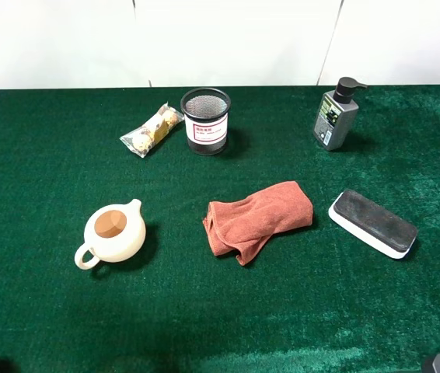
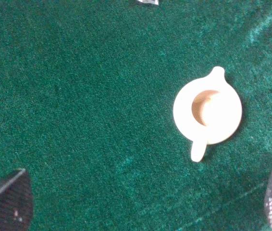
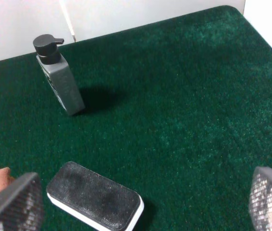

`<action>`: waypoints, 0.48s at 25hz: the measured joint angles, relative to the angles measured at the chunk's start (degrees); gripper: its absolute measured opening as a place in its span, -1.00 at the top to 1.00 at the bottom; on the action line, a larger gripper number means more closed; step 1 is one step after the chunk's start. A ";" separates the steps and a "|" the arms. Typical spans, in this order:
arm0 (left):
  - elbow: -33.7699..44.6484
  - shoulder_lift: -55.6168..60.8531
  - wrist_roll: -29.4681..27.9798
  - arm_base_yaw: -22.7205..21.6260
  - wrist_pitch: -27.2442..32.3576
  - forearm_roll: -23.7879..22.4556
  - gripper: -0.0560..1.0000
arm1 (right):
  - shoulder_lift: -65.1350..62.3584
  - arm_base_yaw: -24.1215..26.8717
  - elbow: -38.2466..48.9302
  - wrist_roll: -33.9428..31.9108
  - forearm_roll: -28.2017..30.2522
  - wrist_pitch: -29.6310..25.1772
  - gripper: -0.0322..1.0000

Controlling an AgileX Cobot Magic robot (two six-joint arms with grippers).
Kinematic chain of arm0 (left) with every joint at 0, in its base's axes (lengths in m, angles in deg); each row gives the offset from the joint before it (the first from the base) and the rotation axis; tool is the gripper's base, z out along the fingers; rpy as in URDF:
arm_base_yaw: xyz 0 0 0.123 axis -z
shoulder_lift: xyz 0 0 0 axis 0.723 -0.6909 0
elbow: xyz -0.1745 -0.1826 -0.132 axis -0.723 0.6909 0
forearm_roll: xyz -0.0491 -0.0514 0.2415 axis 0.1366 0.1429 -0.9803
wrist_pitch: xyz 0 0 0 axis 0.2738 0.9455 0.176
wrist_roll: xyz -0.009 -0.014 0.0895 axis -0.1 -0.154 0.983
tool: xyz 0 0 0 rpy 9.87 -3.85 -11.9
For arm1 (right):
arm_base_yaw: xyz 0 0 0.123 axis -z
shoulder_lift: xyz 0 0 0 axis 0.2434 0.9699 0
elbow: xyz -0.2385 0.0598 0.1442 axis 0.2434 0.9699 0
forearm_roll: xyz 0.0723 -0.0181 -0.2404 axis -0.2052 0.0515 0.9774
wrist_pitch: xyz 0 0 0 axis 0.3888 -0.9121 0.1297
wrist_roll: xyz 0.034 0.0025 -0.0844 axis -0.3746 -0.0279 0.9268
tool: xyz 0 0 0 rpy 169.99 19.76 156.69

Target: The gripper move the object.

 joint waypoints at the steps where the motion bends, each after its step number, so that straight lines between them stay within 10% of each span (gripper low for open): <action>1: 1.32 2.40 0.05 0.00 0.00 0.14 -0.98 | 0.00 0.00 0.00 0.00 0.00 0.00 -0.33; 12: 12.34 26.33 0.26 -6.13 0.03 1.39 -0.98 | 0.00 0.00 0.00 0.00 0.00 0.00 -0.33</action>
